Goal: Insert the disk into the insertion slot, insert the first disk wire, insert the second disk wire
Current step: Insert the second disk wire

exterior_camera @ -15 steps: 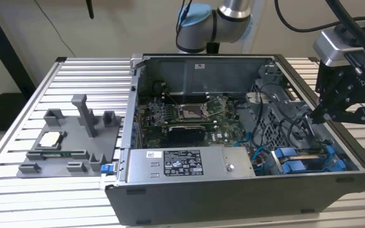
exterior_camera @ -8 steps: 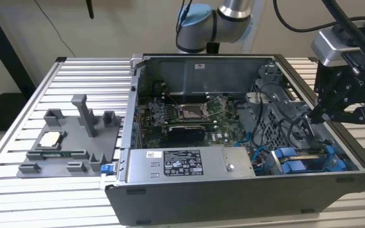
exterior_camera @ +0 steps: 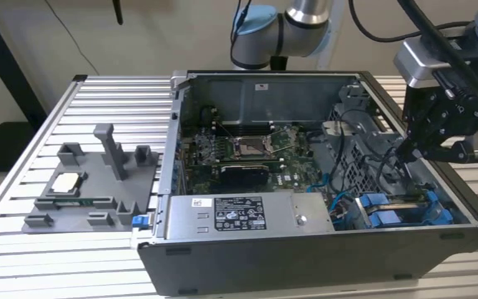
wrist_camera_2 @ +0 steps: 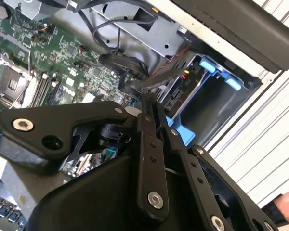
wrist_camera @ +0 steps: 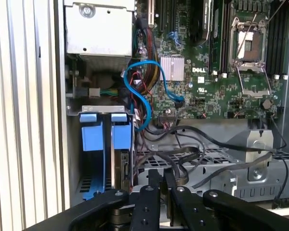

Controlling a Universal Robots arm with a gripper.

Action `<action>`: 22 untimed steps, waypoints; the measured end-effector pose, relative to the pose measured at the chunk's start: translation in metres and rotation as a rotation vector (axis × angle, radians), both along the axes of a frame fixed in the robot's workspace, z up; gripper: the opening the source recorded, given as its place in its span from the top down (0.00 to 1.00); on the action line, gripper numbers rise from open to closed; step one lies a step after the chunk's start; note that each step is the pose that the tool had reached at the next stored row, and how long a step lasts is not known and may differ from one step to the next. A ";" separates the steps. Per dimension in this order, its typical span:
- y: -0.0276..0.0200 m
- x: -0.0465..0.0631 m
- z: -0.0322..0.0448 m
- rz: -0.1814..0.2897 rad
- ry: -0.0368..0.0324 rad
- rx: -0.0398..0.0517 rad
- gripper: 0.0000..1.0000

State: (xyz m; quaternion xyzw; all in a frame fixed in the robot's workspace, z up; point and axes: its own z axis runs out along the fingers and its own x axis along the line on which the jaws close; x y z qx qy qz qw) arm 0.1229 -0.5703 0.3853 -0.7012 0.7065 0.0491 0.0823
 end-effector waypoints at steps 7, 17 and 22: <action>0.0000 -0.004 0.0001 0.000 -0.0020 -0.0082 0.84; 0.0002 -0.007 -0.0010 0.000 -0.0020 -0.1148 0.84; 0.0002 -0.007 -0.0009 0.000 -0.0021 -0.1168 0.84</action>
